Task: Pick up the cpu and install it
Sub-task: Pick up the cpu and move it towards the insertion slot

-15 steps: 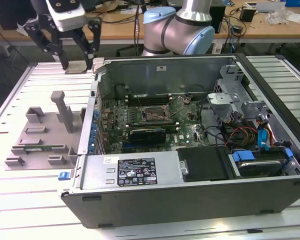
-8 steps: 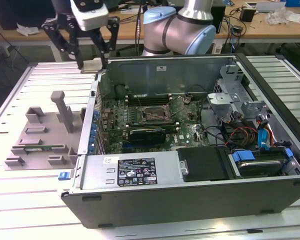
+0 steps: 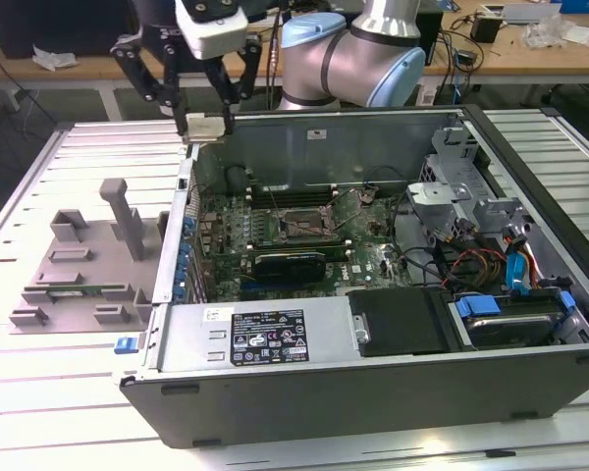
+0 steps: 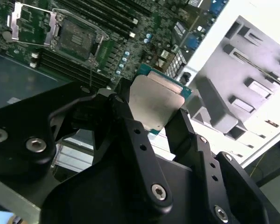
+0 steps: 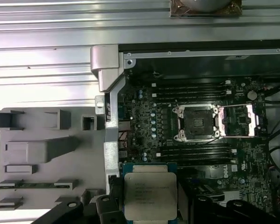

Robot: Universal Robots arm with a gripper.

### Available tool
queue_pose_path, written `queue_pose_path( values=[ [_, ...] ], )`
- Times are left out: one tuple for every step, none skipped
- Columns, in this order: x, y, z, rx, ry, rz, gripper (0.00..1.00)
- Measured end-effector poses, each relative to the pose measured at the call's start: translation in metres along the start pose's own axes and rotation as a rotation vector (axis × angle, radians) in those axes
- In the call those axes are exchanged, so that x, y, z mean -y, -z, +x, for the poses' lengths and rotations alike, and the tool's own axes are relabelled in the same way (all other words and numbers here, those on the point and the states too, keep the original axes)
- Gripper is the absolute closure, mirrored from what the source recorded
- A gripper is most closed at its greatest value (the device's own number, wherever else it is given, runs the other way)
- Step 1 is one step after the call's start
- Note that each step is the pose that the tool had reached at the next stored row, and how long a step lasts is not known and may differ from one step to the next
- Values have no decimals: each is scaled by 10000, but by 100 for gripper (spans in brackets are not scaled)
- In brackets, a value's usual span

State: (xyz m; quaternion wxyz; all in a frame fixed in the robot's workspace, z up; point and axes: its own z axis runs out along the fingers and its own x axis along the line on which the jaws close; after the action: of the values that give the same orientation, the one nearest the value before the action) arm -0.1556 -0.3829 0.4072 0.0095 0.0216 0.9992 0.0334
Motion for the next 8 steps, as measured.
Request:
queue_pose_path(
  values=[
    [-1, -1, -30, 1, 0, -1, 45],
    [-3, -2, -62, 0, 0, -1, 45],
    [-4, -2, -94, -1, -1, 0, 45],
    [-6, -7, -151, -4, 0, 0, 45],
    [-7, -16, -184, -4, 0, -3, 45],
    [-8, -26, -214, -7, 0, -2, 45],
    [-8, -37, -243, -9, -1, 0, 45],
    [-9, -51, -275, -9, -3, 0, 45]
  ],
)
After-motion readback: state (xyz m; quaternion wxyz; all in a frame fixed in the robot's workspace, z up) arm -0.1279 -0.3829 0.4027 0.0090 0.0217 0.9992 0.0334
